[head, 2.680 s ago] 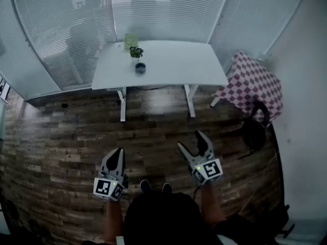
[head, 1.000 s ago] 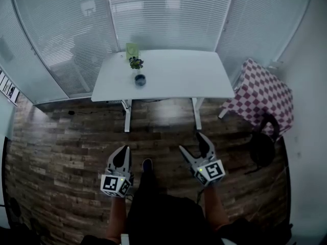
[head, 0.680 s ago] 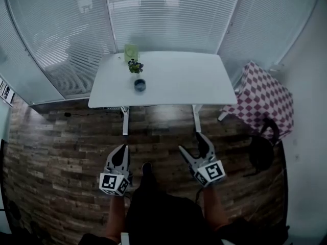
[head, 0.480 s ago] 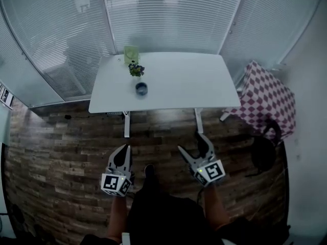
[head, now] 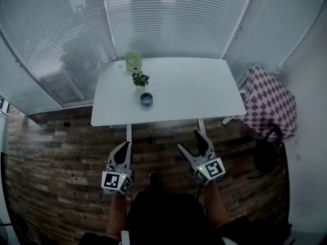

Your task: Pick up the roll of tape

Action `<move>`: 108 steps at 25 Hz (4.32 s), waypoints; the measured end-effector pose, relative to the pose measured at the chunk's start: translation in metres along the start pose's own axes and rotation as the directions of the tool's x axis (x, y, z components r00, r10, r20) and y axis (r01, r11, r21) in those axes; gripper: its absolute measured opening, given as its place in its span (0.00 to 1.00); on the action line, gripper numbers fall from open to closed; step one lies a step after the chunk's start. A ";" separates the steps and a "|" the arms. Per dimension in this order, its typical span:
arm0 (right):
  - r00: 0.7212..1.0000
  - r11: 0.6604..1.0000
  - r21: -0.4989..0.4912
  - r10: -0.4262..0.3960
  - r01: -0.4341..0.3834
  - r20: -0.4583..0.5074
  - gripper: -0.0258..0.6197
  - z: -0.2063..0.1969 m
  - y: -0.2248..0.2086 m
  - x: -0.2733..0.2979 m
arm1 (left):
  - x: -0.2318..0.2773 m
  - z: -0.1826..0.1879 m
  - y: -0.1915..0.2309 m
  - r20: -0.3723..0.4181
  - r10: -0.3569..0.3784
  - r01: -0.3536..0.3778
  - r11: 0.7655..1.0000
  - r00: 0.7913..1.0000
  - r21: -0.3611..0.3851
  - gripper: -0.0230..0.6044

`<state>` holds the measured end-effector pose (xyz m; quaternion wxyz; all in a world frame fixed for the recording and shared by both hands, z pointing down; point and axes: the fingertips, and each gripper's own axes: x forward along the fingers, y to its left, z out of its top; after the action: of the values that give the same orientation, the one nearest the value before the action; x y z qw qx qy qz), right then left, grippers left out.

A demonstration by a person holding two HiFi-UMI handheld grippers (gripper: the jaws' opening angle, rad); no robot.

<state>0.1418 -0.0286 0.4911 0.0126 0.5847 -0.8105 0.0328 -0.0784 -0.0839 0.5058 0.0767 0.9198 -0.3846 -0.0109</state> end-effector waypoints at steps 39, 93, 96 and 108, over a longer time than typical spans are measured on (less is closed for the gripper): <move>0.917 0.960 -0.038 0.251 -0.276 -0.309 0.54 -0.144 -0.047 0.259 | 0.138 0.023 0.122 0.019 0.051 -0.051 0.999 0.999 0.002 0.05; 0.487 0.724 -0.180 0.240 -0.666 -0.840 0.27 -0.309 -0.043 0.360 | 0.094 0.010 0.188 -0.007 0.344 -0.342 0.932 0.939 -0.118 0.05; 0.475 0.702 -0.198 0.224 -0.684 -0.851 0.23 -0.316 -0.042 0.355 | 0.094 0.011 0.187 -0.004 0.342 -0.340 0.933 0.940 -0.121 0.05; 0.513 0.754 -0.177 0.237 -0.632 -0.825 0.11 -0.299 -0.038 0.357 | 0.085 0.010 0.190 -0.008 0.349 -0.348 0.929 0.937 -0.124 0.05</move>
<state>0.0597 -0.3583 0.8116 0.4798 0.2625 -0.8329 0.0852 -0.1539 -0.2772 0.5275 0.1315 0.8304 -0.5408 -0.0273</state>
